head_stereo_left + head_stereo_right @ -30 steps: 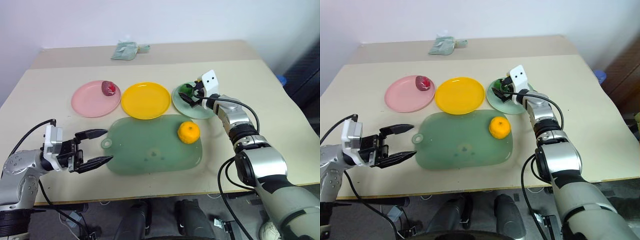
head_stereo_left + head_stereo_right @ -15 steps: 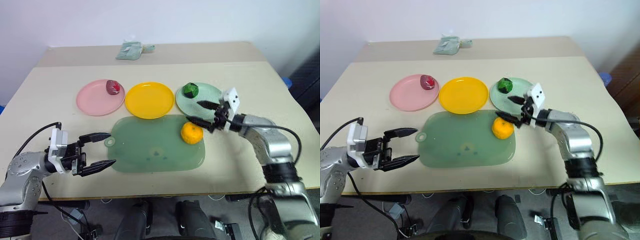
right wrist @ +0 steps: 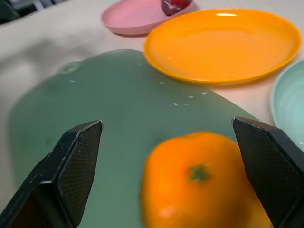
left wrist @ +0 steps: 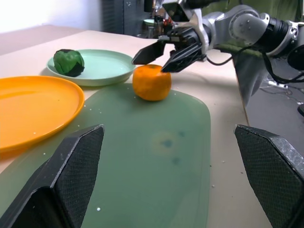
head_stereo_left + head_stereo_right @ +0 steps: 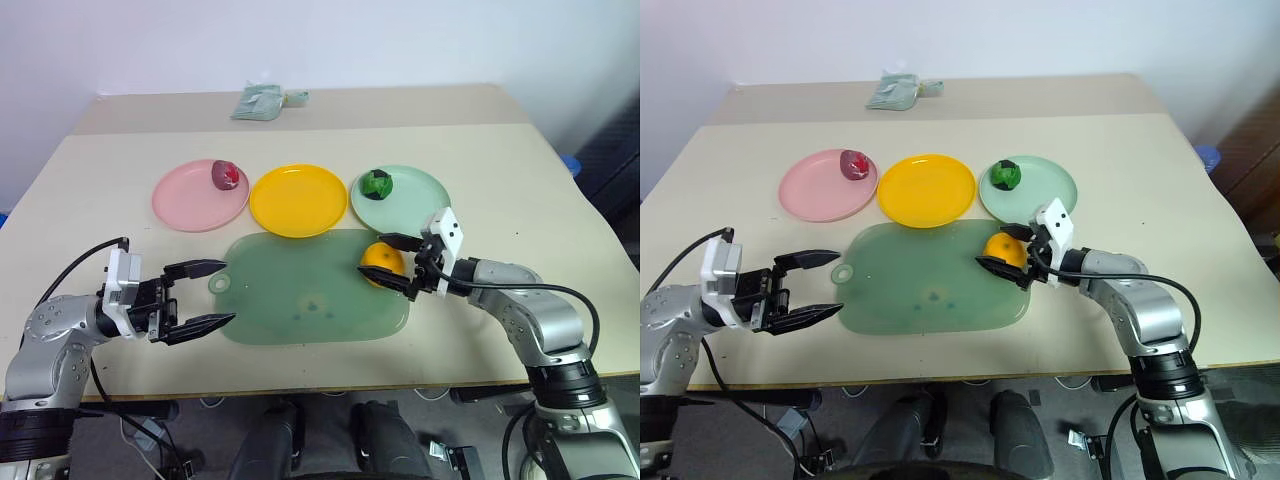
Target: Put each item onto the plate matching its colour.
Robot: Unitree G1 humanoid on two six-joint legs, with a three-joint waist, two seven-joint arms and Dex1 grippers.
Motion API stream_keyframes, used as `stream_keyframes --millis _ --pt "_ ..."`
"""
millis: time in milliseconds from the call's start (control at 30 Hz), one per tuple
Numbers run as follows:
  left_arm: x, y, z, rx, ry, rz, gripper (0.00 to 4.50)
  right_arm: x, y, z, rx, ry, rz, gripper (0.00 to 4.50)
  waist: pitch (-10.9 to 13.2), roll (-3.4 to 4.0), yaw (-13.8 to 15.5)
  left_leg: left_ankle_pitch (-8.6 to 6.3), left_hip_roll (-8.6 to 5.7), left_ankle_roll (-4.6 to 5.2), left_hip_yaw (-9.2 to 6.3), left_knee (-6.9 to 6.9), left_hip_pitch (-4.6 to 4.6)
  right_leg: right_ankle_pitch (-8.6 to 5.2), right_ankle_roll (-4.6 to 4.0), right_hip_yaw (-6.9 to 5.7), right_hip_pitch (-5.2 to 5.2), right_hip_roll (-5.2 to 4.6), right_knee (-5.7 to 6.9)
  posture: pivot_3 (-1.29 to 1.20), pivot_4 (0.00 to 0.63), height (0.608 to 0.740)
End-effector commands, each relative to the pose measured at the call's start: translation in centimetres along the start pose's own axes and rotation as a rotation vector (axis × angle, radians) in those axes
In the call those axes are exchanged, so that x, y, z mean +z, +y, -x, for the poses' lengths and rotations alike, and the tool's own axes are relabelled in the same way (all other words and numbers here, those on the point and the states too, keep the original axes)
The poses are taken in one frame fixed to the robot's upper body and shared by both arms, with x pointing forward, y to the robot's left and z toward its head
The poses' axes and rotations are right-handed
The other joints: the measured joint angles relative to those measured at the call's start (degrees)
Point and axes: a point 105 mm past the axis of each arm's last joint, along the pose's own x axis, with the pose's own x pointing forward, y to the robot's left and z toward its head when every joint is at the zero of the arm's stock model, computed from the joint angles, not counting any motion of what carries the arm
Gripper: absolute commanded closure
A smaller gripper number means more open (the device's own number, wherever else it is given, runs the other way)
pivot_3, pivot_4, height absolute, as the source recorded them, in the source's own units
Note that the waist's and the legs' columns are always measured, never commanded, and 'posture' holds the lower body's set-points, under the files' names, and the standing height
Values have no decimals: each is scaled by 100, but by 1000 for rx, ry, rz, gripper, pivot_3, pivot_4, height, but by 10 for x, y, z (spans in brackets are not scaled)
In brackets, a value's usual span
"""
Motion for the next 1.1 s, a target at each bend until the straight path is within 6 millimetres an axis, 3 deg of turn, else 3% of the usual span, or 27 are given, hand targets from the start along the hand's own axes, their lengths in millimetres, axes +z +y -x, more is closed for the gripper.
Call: stream_keyframes --millis 33,100,267,367,500,600,667,867,967,1100 --pt "9 -1 1 14 -14 -23 0 -3 -8 -5 -40 4 40 61 0 0 0 0 0 0 0 1 0 0 0 0 0 0 0 0 150 740" --pt "9 -2 2 18 -10 -23 0 -3 -8 -6 -37 2 43 61 0 1 1 0 0 0 0 2 0 0 0 0 0 0 0 0 150 740" --pt "9 -4 3 31 -6 -23 0 2 -5 -8 -25 -19 57 1392 0 1 3 2 0 3 0 0 0 1 1 -1 -1 0 0 0 150 740" --pt "9 -5 3 37 -8 -22 0 10 -2 -12 -16 -49 78 1392 1 1 1 0 0 0 0 0 0 1 1 -1 -1 0 0 0 150 740" --pt "9 -5 2 48 -15 -18 0 36 1 -22 -16 -135 115 1392 1 1 -13 -1 1 -2 0 0 0 0 0 -1 -3 1 4 0 150 740" --pt "10 -4 1 68 -29 -12 0 63 -1 -46 -57 -229 125 1392 1 1 -42 -1 1 -2 0 1 0 1 0 0 -6 2 7 0 150 740" --pt "9 -3 0 86 -39 -7 0 69 -5 -63 -91 -256 137 1392 1 1 -33 0 2 -3 0 0 1 3 0 0 -8 5 9 0 150 740" --pt "7 1 -6 199 -61 -17 0 67 -17 -120 -158 -264 149 1392 -2 -5 8 5 0 1 -1 -1 3 15 18 -6 -29 8 9 0 150 740" --pt "6 5 -10 275 -49 -37 0 68 -13 -153 -156 -245 147 1392 1 -2 -47 8 -4 -1 2 -3 1 18 16 -5 -35 8 12 0 150 740" --pt "9 10 -8 350 -31 -80 0 60 -6 -176 -154 -190 155 1392 0 -3 -142 21 0 -20 -1 -20 3 21 9 -6 -50 16 30 0 150 740"
